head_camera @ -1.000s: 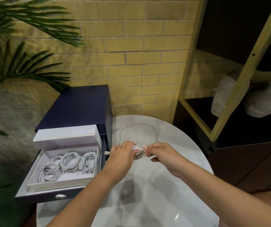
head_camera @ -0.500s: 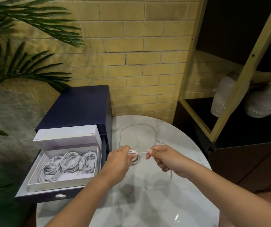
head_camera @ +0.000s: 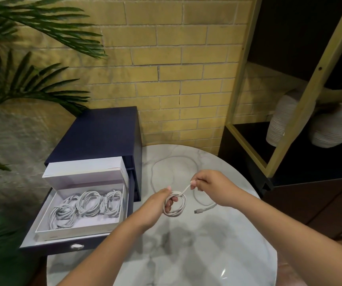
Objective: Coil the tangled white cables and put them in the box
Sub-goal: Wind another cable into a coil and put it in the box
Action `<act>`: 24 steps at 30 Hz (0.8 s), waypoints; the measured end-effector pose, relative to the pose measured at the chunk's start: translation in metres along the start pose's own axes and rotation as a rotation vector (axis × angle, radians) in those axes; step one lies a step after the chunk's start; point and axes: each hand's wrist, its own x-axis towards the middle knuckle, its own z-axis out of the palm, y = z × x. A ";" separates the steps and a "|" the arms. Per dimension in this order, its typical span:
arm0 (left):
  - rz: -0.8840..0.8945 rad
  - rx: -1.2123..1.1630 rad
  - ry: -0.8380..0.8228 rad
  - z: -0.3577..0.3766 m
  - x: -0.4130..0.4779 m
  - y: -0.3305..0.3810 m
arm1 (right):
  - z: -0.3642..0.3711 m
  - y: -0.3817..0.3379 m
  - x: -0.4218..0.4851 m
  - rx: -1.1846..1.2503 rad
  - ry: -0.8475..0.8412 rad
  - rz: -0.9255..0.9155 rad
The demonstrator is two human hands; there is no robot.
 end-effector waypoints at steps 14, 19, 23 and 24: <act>-0.023 -0.272 -0.130 0.001 -0.005 0.002 | 0.002 0.025 0.006 -0.146 0.167 -0.164; -0.043 -0.445 -0.071 0.008 -0.003 0.006 | 0.024 0.023 -0.001 0.320 0.165 0.060; -0.050 -0.575 -0.032 0.017 -0.003 0.009 | 0.038 0.015 -0.004 0.628 0.224 0.169; -0.050 -0.593 -0.027 0.018 -0.002 0.009 | 0.040 0.013 -0.005 0.657 0.222 0.172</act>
